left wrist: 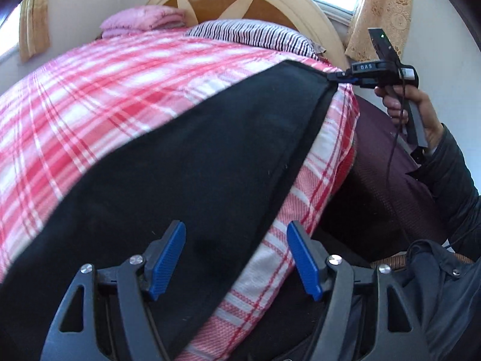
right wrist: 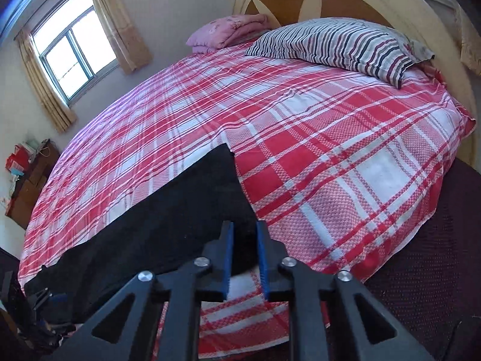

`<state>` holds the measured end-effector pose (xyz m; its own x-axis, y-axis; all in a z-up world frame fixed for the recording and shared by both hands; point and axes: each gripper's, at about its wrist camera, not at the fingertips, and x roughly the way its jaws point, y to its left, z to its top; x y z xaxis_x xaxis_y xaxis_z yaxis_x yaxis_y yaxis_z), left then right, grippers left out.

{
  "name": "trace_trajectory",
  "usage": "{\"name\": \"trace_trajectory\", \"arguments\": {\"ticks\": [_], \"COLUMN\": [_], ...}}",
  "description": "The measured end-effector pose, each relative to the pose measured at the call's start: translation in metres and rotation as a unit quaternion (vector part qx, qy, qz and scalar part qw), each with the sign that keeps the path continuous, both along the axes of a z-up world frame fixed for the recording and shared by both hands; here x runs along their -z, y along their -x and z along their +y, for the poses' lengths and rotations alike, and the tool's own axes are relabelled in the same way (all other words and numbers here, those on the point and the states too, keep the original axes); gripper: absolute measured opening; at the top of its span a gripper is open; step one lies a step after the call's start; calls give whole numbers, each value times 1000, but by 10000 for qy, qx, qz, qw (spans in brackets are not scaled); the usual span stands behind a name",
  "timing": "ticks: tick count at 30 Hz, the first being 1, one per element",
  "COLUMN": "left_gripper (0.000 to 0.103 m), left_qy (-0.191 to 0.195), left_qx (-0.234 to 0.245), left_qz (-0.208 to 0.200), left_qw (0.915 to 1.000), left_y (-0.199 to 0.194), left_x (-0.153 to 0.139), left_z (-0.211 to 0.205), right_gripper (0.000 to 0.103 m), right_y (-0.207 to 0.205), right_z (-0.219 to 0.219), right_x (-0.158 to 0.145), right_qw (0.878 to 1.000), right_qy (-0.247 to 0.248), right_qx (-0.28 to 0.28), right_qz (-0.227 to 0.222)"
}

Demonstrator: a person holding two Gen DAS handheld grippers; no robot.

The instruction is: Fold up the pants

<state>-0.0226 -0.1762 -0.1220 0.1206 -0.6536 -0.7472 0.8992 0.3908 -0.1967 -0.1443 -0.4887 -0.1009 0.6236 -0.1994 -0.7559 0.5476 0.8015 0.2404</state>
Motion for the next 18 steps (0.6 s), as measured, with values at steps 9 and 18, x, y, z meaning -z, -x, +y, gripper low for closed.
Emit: {"name": "trace_trajectory", "arguments": {"ticks": [9,18], "left_gripper": [72,72], "left_qy": [76,41], "left_qx": [-306,-271], "left_qz": [259,160], "left_qw": [9992,9995], "left_y": [-9,-4], "left_x": [7,9], "left_z": [13,14], "right_gripper": [5,8], "right_y": [12,13], "right_z": [3,15], "right_x": [-15,-17], "right_qw": [9999,9947], "right_qy": [100,929], "right_qx": [38,170], "right_qz": [-120,394]}}
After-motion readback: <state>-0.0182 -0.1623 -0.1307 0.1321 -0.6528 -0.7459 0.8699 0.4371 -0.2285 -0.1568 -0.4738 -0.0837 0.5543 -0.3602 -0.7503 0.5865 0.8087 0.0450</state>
